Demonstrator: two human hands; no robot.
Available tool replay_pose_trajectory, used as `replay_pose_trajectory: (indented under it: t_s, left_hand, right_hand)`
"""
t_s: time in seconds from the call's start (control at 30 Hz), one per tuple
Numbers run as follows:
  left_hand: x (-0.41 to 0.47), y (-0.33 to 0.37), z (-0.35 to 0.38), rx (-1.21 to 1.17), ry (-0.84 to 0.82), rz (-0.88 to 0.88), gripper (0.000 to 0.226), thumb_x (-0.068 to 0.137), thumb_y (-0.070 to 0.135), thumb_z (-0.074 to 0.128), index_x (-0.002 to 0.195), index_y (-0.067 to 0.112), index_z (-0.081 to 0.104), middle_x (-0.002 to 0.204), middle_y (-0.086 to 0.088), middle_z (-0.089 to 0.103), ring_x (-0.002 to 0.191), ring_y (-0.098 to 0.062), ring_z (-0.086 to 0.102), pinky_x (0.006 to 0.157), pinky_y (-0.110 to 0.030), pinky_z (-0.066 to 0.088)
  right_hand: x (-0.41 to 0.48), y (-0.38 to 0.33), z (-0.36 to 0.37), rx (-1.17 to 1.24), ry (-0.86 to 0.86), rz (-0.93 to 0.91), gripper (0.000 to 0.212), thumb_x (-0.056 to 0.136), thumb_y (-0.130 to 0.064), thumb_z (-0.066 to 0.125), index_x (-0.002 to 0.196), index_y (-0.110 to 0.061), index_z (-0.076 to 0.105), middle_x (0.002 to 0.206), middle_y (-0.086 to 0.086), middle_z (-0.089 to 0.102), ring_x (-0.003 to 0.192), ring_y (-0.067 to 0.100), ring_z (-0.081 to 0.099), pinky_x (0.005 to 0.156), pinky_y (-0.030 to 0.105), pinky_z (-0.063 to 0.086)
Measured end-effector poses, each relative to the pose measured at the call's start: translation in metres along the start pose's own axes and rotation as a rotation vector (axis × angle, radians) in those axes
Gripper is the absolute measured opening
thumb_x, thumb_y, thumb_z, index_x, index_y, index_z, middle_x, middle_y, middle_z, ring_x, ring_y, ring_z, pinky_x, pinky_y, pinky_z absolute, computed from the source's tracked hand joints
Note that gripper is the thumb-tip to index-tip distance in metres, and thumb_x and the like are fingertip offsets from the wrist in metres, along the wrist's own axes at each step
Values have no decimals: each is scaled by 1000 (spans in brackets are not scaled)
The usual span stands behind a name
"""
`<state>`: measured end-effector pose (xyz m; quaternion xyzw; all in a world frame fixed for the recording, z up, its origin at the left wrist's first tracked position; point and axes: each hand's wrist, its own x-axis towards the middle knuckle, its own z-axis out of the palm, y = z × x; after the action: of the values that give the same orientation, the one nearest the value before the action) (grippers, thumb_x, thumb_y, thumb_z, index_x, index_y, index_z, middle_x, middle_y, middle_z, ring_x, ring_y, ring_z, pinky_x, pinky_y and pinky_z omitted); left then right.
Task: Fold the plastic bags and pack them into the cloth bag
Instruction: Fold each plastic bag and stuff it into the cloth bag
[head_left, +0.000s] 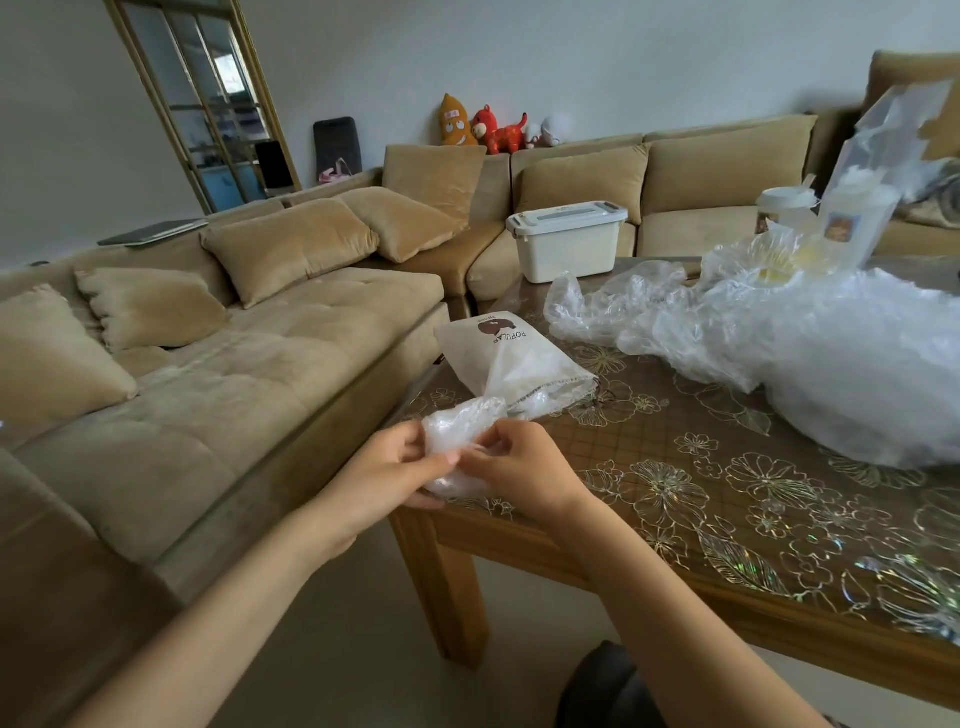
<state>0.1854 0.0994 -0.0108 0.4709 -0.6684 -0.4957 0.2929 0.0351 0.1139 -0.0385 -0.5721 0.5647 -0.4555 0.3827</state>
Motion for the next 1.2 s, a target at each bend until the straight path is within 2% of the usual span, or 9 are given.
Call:
replay_pose_trajectory:
  t_s: [0.1, 0.2, 0.37, 0.67, 0.9, 0.97, 1.03, 1.1, 1.2]
  left_hand:
    - [1, 1, -3, -54, 69, -2, 16, 91, 5, 57, 103, 15, 62, 101, -7, 71, 84, -12, 69, 72, -27, 58]
    - [2, 2, -5, -70, 56, -21, 16, 90, 6, 58, 102, 15, 63, 99, -6, 71, 85, -14, 68, 70, -27, 58]
    - [3, 0, 1, -98, 70, -49, 11, 89, 3, 58, 97, 11, 61, 81, -7, 68, 60, -14, 65, 54, -24, 56]
    - [20, -13, 22, -71, 197, 67, 28, 87, -14, 45, 79, 12, 51, 54, -4, 48, 33, -10, 41, 31, -19, 31]
    - [34, -17, 23, 59, 258, 216, 37, 86, -15, 38, 66, 13, 51, 39, 6, 44, 32, -6, 41, 33, -17, 32]
    - [38, -18, 23, 101, 235, 252, 37, 85, -17, 38, 65, 12, 52, 41, 5, 47, 33, -7, 44, 34, -17, 34]
    - [40, -18, 25, 130, 198, 271, 36, 87, -16, 39, 67, 10, 54, 40, 4, 49, 33, -7, 45, 34, -17, 35]
    - [45, -20, 25, 128, 185, 274, 37, 87, -16, 39, 68, 11, 56, 40, 2, 50, 33, -7, 46, 34, -18, 36]
    - [54, -24, 25, 92, 184, 255, 38, 85, -18, 39, 67, 11, 56, 43, 3, 51, 35, -9, 47, 36, -19, 39]
  right_hand:
    - [-3, 1, -2, 281, 27, 81, 62, 78, -11, 75, 121, -17, 31, 97, -6, 51, 88, 7, 56, 69, 13, 48]
    - [-3, 4, -7, 539, -107, 174, 62, 74, -4, 77, 124, -3, 42, 113, 12, 63, 94, 21, 66, 65, 21, 53]
    - [-5, 8, -11, 726, -124, 248, 15, 85, 5, 58, 89, -8, 64, 77, 7, 63, 54, 10, 55, 45, 17, 40]
    - [-7, 20, -14, 921, -21, 353, 49, 81, 20, 27, 63, -6, 64, 64, 11, 53, 43, 11, 42, 42, 17, 34]
    - [5, 21, -38, 724, 216, 354, 30, 81, 9, 44, 77, -9, 68, 70, 8, 63, 63, 18, 51, 59, 27, 38]
    - [10, 19, -37, 644, 89, 280, 11, 86, -10, 59, 92, -8, 68, 90, 11, 67, 78, 21, 59, 68, 30, 46]
    - [11, 17, -37, 555, -168, 236, 25, 84, -26, 66, 102, -9, 63, 99, 12, 63, 89, 25, 58, 79, 37, 45]
    - [12, 15, -40, 497, -361, 224, 24, 85, -20, 68, 105, -10, 59, 100, 11, 62, 91, 24, 58, 82, 39, 46]
    - [19, 21, -49, 493, -321, 254, 23, 84, 1, 64, 105, -5, 55, 89, 13, 64, 72, 19, 64, 67, 26, 56]
